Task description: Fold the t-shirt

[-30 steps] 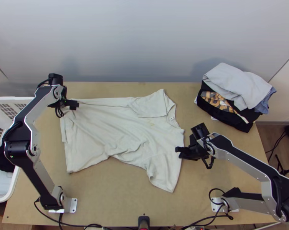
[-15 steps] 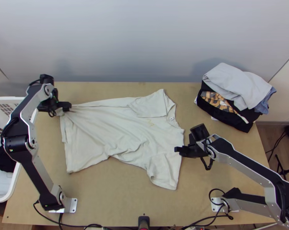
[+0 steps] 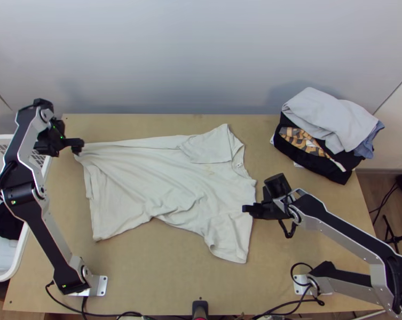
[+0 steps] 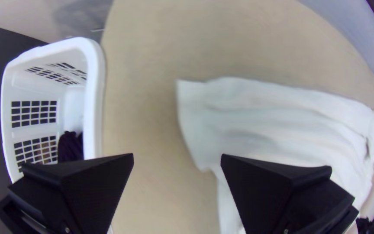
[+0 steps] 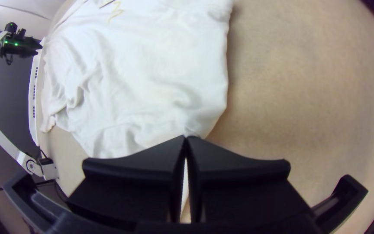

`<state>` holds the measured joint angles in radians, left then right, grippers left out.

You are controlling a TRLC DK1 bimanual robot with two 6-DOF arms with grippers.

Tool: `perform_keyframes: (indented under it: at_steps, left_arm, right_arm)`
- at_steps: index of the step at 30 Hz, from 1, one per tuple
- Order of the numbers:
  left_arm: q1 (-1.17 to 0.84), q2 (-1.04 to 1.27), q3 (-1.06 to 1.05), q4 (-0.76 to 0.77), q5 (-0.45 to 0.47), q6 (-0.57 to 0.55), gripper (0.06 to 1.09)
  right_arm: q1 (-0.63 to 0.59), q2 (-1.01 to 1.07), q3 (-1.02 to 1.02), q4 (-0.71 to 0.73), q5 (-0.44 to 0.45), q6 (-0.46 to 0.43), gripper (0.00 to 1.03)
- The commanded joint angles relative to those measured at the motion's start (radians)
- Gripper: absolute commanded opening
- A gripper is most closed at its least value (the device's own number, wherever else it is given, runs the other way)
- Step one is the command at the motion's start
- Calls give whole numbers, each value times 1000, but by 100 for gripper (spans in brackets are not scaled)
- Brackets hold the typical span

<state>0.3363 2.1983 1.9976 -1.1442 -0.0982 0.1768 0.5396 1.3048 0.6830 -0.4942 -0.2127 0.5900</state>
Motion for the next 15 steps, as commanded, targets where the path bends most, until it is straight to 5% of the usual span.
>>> perform_keyframes:
  at_steps: [1,8,15]
  left_arm:
    - [-92,-201,-76,-387,169,16,103]
    - [-158,-561,-688,-351,173,115,104]
    - [-201,-805,-1025,-223,157,138,104]
  right_arm:
    - [2,1,-16,0,3,16,3]
    - [-1,27,-7,8,3,24,3]
    - [-15,39,-10,9,1,25,3]
